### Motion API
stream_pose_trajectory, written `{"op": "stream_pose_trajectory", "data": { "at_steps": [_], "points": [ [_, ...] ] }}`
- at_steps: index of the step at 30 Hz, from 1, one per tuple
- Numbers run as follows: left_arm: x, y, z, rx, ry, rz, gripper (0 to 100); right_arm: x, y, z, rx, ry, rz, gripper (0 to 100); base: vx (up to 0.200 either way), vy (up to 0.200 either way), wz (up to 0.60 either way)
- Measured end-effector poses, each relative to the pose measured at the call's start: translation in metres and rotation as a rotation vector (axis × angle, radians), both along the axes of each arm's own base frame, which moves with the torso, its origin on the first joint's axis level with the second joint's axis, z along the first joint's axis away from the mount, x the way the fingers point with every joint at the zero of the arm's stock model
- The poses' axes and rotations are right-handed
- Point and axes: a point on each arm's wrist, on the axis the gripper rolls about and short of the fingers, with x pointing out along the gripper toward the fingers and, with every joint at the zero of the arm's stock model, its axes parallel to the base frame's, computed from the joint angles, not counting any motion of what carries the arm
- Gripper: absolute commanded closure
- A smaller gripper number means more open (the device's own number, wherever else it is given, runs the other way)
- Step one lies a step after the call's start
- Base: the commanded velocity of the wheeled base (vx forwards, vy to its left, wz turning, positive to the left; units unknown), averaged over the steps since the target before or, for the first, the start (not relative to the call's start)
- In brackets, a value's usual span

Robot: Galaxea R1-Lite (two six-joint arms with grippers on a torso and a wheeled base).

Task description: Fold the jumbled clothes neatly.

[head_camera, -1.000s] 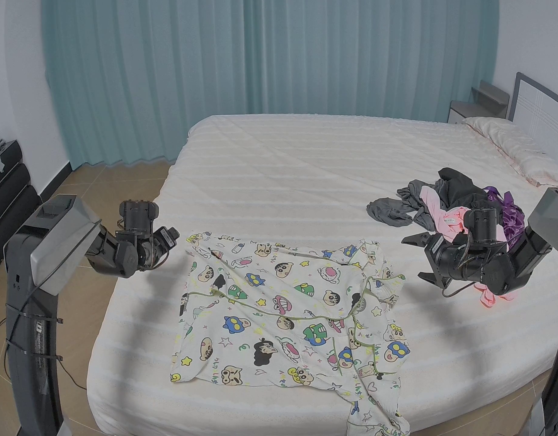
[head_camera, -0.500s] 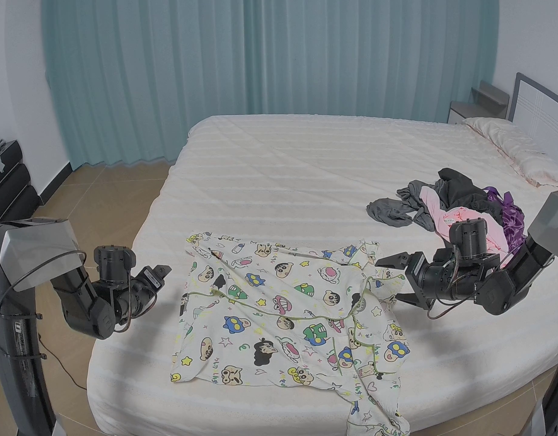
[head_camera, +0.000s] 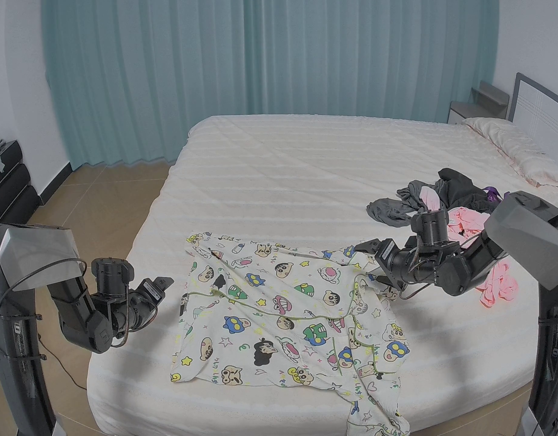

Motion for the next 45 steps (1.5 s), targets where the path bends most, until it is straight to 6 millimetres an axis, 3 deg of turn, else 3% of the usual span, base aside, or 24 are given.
{"op": "stream_pose_trajectory", "data": {
  "at_steps": [8,15,19,24,36,45],
  "points": [
    [-0.004,0.000,-0.002,-0.004,0.013,0.001,0,0.021,0.009,-0.024,-0.030,0.000,-0.060,0,0.000,0.000,0.00],
    [-0.007,0.000,-0.003,-0.004,0.015,0.001,0,0.021,0.003,-0.005,0.056,-0.025,-0.106,0,0.000,0.000,0.00],
    [-0.010,0.001,-0.003,-0.004,0.009,0.002,0,0.011,-0.011,0.014,0.092,-0.026,-0.092,0,0.000,0.000,0.00],
    [-0.012,0.001,-0.004,-0.004,0.010,0.002,0,-0.008,-0.031,0.020,0.035,-0.026,-0.056,0,0.000,0.000,0.00],
    [-0.014,0.001,-0.004,-0.003,0.013,0.001,0,-0.083,-0.071,-0.004,-0.252,0.035,0.198,0,0.000,0.000,0.00],
    [-0.014,0.001,-0.004,-0.002,0.013,0.001,0,-0.094,-0.076,-0.012,-0.383,0.063,0.193,0,0.000,0.000,0.00]
  ]
}}
